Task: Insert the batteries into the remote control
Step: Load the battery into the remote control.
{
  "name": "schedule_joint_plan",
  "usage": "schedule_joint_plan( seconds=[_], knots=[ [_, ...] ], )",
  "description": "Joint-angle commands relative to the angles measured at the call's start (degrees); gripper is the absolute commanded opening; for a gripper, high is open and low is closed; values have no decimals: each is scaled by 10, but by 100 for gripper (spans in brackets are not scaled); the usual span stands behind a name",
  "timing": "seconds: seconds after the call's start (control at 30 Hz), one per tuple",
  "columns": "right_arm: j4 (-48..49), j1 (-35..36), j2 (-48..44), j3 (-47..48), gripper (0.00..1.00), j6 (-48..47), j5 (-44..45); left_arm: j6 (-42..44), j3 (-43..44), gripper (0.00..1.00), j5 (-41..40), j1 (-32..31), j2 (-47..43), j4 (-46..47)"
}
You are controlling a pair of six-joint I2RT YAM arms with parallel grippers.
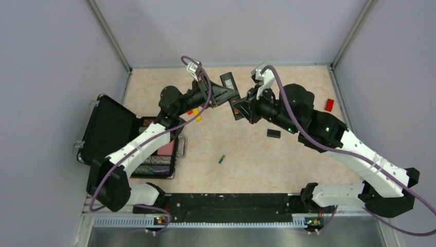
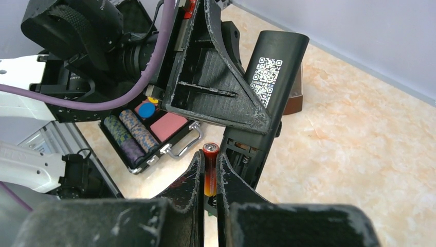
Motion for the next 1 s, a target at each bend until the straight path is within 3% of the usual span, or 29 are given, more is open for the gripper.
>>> schedule_joint_plan(
  seconds=[0.0,0.63,0.97],
  knots=[
    [2,-2,2,12,0,-12,8,-3,6,0,-3,-2,-12,43],
    [-11,-1,13,-15,0,-16,17,6,-5,0,0,-2,-26,59],
    [-30,-2,19,-23,5,-1,16,3,-14,0,-16,-1,-35,71]
  ],
)
